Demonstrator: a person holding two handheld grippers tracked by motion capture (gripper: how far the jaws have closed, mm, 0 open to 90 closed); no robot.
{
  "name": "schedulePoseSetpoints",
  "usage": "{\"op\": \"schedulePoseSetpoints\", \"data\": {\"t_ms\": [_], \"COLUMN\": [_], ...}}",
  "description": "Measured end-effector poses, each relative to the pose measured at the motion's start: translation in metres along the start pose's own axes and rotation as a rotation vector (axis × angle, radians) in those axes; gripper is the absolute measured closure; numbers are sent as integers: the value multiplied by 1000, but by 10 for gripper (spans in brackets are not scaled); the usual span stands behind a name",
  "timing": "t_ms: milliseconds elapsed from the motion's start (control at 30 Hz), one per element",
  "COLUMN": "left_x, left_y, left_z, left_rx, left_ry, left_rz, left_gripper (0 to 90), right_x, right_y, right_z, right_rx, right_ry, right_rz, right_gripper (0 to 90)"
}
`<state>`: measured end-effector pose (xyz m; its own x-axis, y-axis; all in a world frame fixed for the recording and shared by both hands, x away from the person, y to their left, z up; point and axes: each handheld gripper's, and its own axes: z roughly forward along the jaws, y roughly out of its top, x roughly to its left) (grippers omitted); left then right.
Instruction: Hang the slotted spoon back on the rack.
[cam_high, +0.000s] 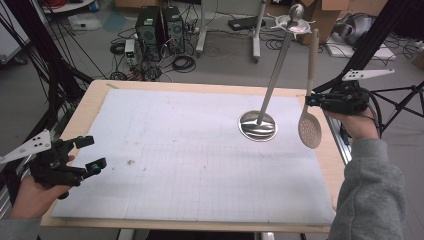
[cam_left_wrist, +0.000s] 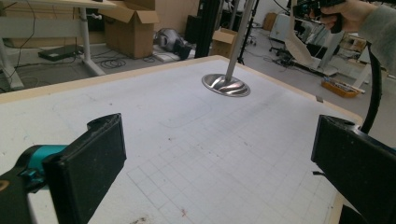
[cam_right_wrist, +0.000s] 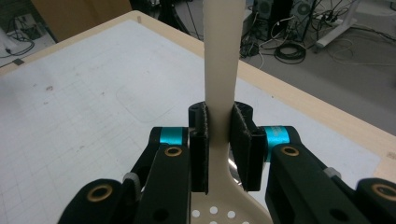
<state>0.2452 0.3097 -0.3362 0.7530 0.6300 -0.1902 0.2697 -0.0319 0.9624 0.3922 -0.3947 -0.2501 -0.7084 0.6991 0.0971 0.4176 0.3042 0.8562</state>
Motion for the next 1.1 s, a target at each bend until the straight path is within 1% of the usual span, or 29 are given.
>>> {"op": "schedulePoseSetpoints", "data": {"t_ms": [167, 200, 533, 600, 667, 733, 767, 833, 1100], "left_x": [0, 0, -1, -1, -1, -1, -1, -1, -1], "left_y": [0, 0, 0, 0, 0, 0, 0, 1, 1], "left_z": [0, 0, -2, -2, -3, -3, -3, -3, -5], "left_rx": [2, 2, -3, -4, -4, -5, -3, -4, -6], "left_ry": [-2, -2, 2, 1, 2, 3, 3, 4, 5], "left_rz": [-2, -1, 2, 2, -1, -1, 2, 2, 5], "left_gripper": [35, 35, 35, 35, 36, 35, 35, 35, 35], "right_x": [1, 1, 4, 4, 4, 5, 5, 6, 6], "right_y": [1, 1, 4, 4, 5, 5, 5, 6, 7], "right_z": [6, 7, 19, 22, 24, 26, 28, 30, 37], "right_rx": [5, 5, 4, 0, 3, 3, -7, -1, -7], "right_ry": [-1, -4, -21, -15, -24, -19, -17, -18, -25], "right_rz": [5, -2, 3, 6, 4, 8, 9, 13, 15], "right_gripper": [778, 779, 779, 779, 779, 779, 779, 779, 778]}}
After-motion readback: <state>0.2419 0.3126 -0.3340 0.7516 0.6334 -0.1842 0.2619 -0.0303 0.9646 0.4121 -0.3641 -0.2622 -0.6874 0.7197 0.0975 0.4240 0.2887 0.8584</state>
